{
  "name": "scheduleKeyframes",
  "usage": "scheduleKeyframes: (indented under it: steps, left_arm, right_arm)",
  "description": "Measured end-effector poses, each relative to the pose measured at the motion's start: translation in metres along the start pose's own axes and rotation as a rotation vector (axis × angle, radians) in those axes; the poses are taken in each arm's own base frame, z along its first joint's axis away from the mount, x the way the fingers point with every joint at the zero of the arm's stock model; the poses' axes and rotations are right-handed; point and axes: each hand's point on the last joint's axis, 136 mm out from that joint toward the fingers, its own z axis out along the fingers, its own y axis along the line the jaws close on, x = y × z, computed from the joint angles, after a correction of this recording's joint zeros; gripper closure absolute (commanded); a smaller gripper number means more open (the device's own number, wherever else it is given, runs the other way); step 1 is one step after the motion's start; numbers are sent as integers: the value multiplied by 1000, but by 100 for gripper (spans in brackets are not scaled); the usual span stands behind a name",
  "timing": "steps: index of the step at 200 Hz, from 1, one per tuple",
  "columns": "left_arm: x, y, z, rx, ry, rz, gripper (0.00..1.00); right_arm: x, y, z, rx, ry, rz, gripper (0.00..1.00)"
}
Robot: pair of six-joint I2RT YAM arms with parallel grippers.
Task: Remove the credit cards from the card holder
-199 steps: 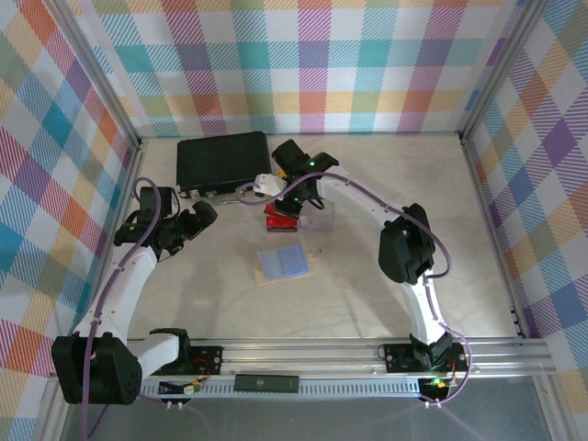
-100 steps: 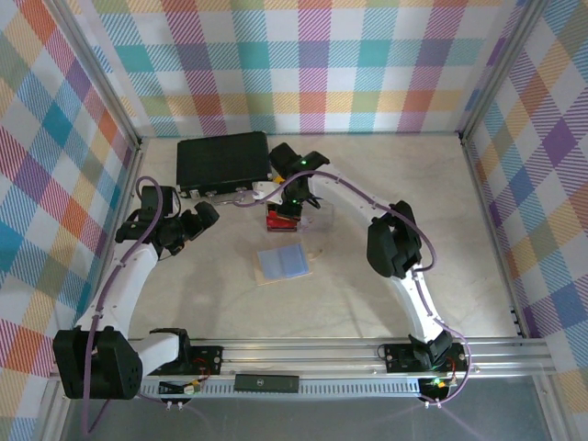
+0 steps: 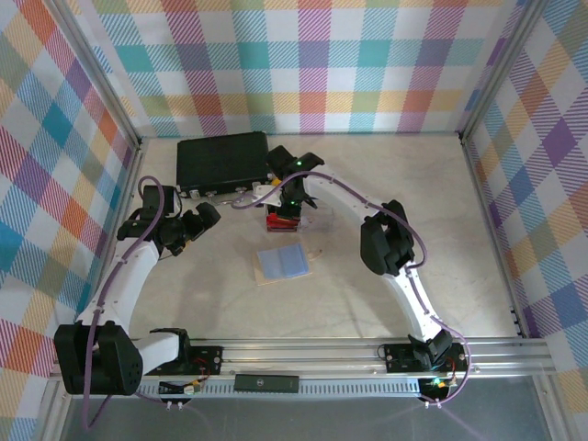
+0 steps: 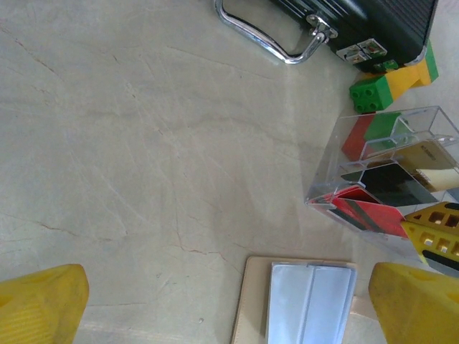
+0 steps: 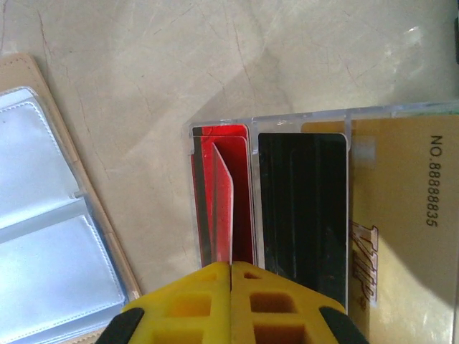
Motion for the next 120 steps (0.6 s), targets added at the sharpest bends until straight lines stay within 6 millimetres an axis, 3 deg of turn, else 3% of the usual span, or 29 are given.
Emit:
scheduleKeyframes:
  steps: [35, 86, 120]
  left_arm:
    - [0, 0, 0, -1, 1, 2, 0]
    - [0, 0, 0, -1, 1, 3, 0]
    - [0, 0, 0, -1, 1, 3, 0]
  right_arm:
    - [1, 0, 3, -5, 5, -6, 100]
    - [0, -2, 4, 2, 5, -3, 78]
    - [-3, -3, 2, 7, -7, 16, 75]
